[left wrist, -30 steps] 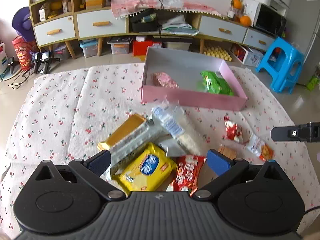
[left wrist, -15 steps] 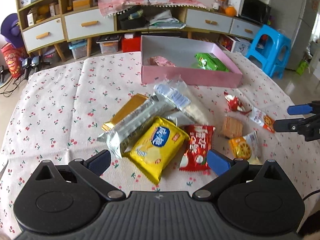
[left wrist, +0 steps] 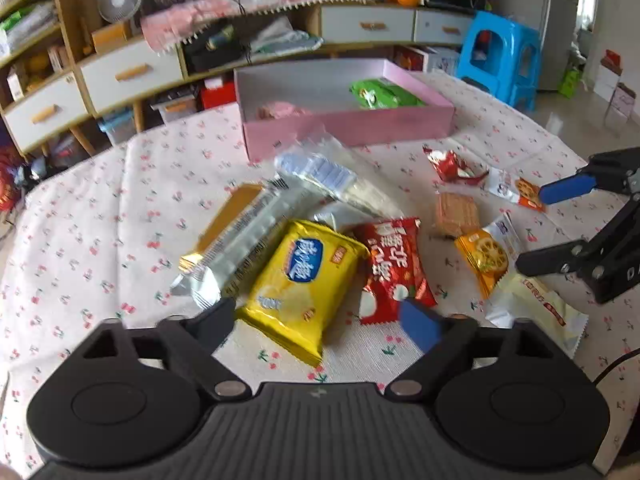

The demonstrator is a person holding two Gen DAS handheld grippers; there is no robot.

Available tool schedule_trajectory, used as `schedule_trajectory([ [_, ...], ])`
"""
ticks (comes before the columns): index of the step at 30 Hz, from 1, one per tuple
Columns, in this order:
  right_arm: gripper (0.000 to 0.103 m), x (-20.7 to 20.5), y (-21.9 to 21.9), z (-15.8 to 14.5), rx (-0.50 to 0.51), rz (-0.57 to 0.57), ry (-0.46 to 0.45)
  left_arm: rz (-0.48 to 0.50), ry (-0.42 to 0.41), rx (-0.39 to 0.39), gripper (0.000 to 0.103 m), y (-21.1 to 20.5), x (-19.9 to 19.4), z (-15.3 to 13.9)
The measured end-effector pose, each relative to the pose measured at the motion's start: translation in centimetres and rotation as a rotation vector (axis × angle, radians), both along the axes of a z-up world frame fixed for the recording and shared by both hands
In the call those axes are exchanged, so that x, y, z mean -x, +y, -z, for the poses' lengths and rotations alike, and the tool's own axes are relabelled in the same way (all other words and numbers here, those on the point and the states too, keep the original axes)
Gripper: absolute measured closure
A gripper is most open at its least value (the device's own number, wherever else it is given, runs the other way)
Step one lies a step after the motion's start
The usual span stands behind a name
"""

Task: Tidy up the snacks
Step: 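Grasp the yellow biscuit pack with the left tool while the right tool grasps the orange cracker packet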

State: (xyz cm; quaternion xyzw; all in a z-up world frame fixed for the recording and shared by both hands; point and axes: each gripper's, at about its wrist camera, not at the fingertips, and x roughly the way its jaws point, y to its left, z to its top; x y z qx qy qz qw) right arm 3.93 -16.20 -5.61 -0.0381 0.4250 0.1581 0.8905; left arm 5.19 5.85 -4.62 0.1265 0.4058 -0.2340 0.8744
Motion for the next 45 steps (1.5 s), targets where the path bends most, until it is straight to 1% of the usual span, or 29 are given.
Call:
schedule_trajectory([
  [2, 0.007, 0.0, 0.6, 0.5, 0.000, -0.004, 0.024, -0.006, 0.028, 0.001, 0.033, 0.1, -0.4, 0.3],
  [4, 0.007, -0.1, 1.1, 0.8, -0.004, -0.002, 0.041, -0.015, 0.045, 0.008, 0.038, 0.2, -0.7, 0.6],
  [7, 0.007, -0.5, 1.6, 1.1, -0.031, 0.016, 0.065, -0.027, 0.059, 0.025, 0.041, 0.4, -1.1, 0.6],
  [10, 0.007, -1.1, 1.8, 1.2, -0.071, 0.049, 0.094, -0.045, 0.064, 0.029, 0.041, 0.6, -1.5, 0.7],
  [14, 0.007, -1.7, 2.0, 1.5, -0.090, 0.091, 0.124, -0.050, 0.049, 0.014, 0.038, 0.4, -2.1, 0.7],
  [18, 0.007, -2.1, 2.5, 2.1, -0.064, 0.112, 0.140, -0.038, 0.044, 0.017, 0.033, 0.3, -2.6, 0.8],
  [20, 0.007, -2.2, 2.7, 2.2, -0.041, 0.116, 0.130, -0.037, 0.052, 0.015, 0.028, 0.3, -3.0, 0.9],
  [26, 0.008, -2.4, 3.2, 2.3, -0.014, 0.130, 0.122, -0.043, 0.059, 0.006, 0.026, 0.0, -3.5, 1.2],
  [27, 0.008, -2.5, 3.2, 2.3, -0.008, 0.132, 0.120, -0.045, 0.057, 0.002, 0.027, -0.1, -3.5, 1.2],
  [32, 0.015, -2.3, 3.3, 2.4, 0.028, 0.133, 0.107, -0.052, 0.029, -0.051, 0.041, -0.3, -3.3, 1.2],
  [34, 0.023, -2.2, 3.3, 2.3, 0.037, 0.138, 0.101, -0.057, 0.030, -0.056, 0.044, -0.3, -3.3, 1.1],
  [35, 0.024, -2.2, 3.2, 2.2, 0.039, 0.141, 0.101, -0.063, 0.031, -0.055, 0.046, -0.2, -3.3, 1.1],
  [37, 0.031, -2.3, 2.9, 2.0, 0.037, 0.147, 0.106, -0.076, 0.041, -0.046, 0.048, -0.1, -3.4, 0.9],
  [38, 0.032, -2.2, 2.8, 2.0, 0.035, 0.150, 0.109, -0.089, 0.044, -0.046, 0.056, -0.1, -3.4, 0.9],
  [39, 0.034, -2.3, 2.6, 1.9, 0.031, 0.153, 0.113, -0.101, 0.047, -0.048, 0.057, 0.0, -3.5, 0.8],
  [40, 0.039, -2.3, 2.5, 1.9, 0.029, 0.156, 0.116, -0.108, 0.055, -0.040, 0.058, 0.1, -3.6, 0.7],
  [45, 0.041, -2.3, 1.9, 1.5, 0.011, 0.164, 0.132, -0.152, 0.090, 0.000, 0.063, 0.5, -3.8, 0.2],
])
